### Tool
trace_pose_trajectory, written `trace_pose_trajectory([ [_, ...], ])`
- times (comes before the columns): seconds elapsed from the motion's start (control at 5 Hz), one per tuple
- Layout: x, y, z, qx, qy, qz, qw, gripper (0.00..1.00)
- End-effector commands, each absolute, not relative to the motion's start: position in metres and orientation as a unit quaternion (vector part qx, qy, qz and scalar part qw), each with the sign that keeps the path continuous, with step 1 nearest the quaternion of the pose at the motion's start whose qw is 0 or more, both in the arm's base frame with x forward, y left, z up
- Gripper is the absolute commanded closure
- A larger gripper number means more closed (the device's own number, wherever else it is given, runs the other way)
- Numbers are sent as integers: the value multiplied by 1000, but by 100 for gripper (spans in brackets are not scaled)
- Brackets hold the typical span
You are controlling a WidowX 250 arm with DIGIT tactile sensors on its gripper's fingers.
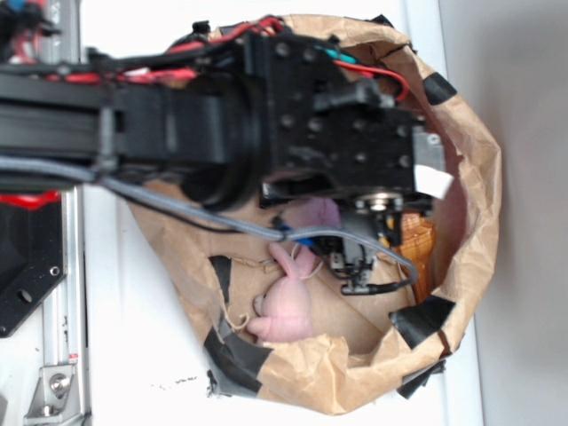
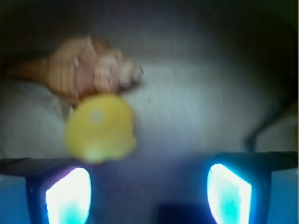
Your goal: Grab the yellow duck.
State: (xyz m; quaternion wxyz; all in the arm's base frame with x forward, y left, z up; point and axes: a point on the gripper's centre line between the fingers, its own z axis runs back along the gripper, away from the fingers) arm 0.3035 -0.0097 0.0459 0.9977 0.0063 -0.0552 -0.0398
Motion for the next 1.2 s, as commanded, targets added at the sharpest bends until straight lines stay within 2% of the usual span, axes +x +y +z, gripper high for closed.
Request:
trace_pose_trajectory([
  [0.0, 325, -23, 46, -43, -79, -87, 992, 0],
  [0.2, 330, -31, 34, -19, -64, -85, 994, 0],
  [0.4, 330, -30, 29, -8, -61, -74, 995, 100],
  [0.6, 326, -22, 32, -1, -57, -61, 997, 100],
  [0.8, 311, -13, 55, 6, -63, -47, 997, 100],
  [1.0, 285, 3, 87, -4, -67, -30, 997, 100],
])
